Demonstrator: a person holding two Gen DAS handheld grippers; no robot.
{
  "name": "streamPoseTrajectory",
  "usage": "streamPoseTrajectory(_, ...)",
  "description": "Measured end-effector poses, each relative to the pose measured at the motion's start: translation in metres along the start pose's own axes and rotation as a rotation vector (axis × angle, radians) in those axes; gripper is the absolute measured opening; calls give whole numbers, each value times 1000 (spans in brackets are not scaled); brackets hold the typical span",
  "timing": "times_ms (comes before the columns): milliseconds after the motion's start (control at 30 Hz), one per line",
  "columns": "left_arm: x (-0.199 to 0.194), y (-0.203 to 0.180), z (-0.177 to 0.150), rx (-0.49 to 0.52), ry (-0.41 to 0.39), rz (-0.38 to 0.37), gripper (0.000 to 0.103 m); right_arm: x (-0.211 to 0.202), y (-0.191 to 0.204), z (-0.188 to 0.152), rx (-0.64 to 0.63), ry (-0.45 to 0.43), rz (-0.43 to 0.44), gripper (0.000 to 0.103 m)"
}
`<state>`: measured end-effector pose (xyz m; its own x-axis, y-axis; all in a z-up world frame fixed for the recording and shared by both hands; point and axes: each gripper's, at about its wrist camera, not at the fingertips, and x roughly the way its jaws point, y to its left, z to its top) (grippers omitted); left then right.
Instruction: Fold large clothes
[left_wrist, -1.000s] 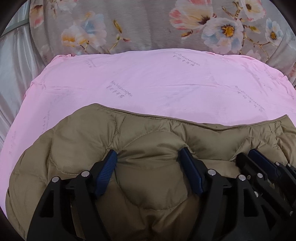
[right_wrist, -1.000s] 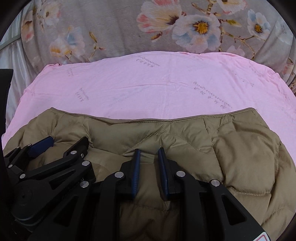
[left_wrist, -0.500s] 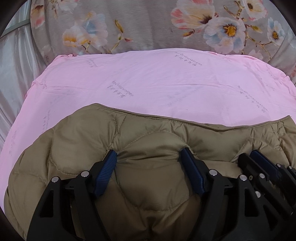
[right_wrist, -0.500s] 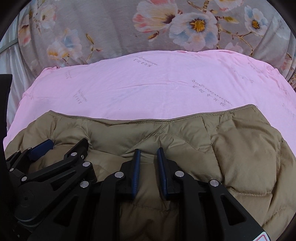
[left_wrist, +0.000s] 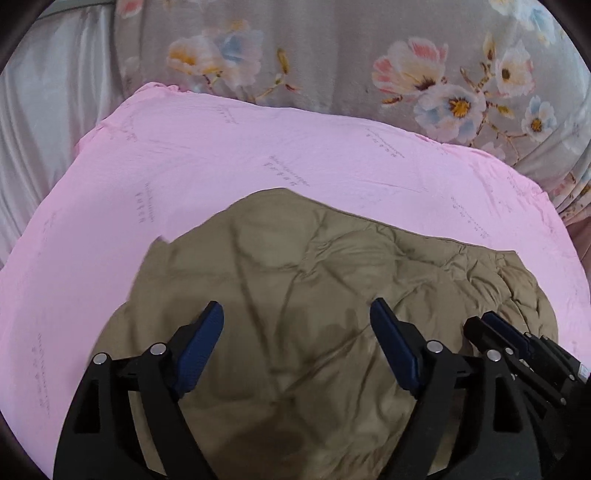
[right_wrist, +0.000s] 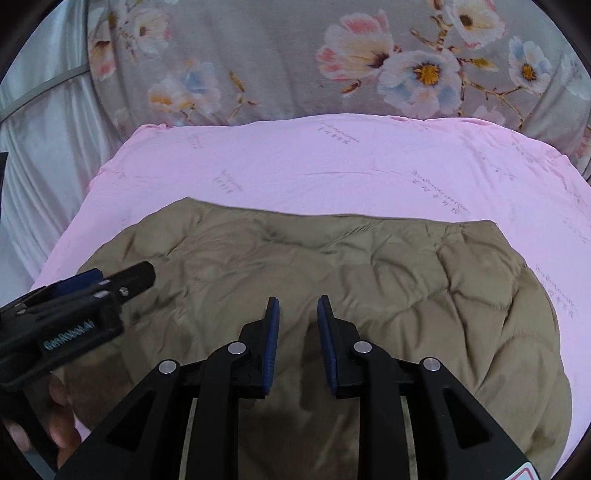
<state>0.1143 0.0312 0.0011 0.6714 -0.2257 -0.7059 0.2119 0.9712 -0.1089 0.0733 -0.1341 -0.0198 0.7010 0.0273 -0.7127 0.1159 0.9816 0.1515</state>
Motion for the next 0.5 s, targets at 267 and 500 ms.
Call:
streamPoseTrajectory(267, -44, 104, -58, -216, 45, -8, 82, -8, 22, -44, -16, 31, -3, 23)
streamPoseTrajectory(500, -14, 136, -90, -366, 150, -99, 82, 2, 15, -53, 18, 17, 15, 21)
